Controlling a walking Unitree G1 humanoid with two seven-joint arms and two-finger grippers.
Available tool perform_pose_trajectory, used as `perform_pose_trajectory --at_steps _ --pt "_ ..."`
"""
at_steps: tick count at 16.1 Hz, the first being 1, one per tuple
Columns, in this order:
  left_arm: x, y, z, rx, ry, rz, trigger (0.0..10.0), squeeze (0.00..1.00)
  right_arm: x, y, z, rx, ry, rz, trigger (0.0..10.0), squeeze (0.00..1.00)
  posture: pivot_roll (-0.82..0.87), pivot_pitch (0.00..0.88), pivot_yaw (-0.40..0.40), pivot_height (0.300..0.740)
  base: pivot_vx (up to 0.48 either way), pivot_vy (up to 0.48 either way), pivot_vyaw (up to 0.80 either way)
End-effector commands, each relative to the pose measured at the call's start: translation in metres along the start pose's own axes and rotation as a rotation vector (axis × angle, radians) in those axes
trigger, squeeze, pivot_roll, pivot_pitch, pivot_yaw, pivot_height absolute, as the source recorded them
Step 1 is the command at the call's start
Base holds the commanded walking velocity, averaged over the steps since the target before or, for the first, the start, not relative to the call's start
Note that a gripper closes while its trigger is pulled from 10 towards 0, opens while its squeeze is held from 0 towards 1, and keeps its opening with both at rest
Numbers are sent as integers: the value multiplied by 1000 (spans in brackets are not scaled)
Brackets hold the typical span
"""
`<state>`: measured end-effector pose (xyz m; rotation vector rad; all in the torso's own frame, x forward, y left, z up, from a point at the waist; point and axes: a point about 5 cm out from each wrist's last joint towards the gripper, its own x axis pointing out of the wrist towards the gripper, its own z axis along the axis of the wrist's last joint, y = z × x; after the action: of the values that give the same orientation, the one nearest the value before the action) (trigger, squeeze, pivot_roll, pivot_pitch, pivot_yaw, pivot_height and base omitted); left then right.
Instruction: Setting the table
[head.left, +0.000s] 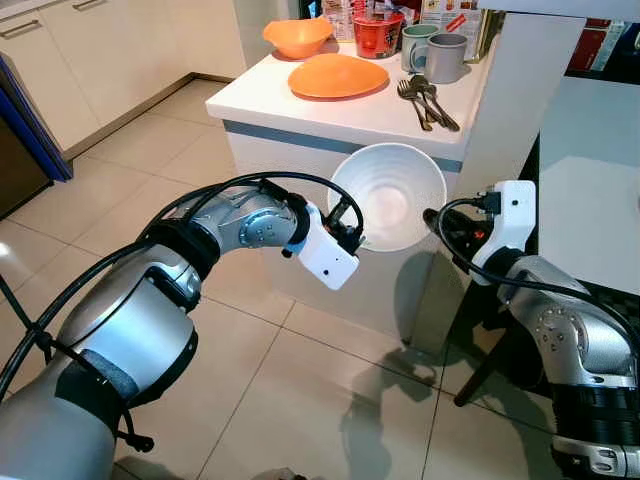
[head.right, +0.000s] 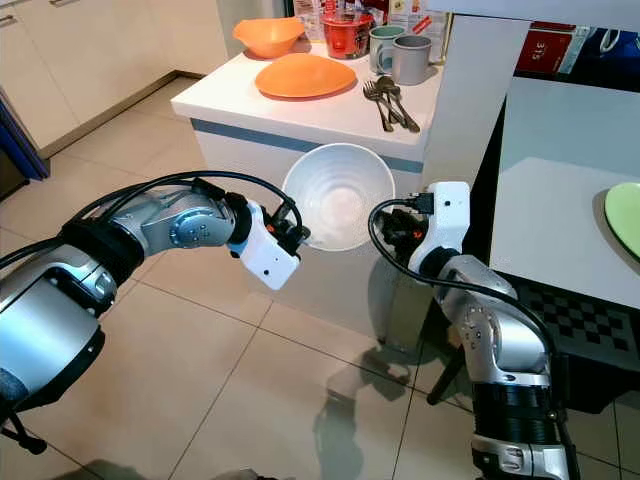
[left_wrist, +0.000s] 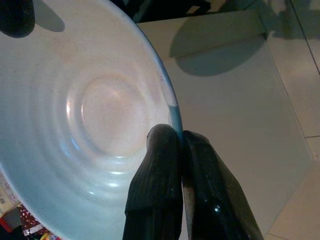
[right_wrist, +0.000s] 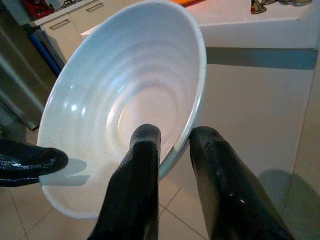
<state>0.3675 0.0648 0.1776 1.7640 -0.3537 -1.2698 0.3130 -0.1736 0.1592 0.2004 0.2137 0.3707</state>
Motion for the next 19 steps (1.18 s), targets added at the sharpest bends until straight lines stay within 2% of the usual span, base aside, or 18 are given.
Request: perform_pose_trajectory --at_steps 1,19 --pt "-2 36 14 64 -80 140 0 0 9 19 -2 2 16 99 0 0 -44 0 108 740 0 0 0" --pt "0 33 16 59 -90 125 0 0 6 17 -3 -2 11 98 0 0 -49 0 106 740 0 0 0"
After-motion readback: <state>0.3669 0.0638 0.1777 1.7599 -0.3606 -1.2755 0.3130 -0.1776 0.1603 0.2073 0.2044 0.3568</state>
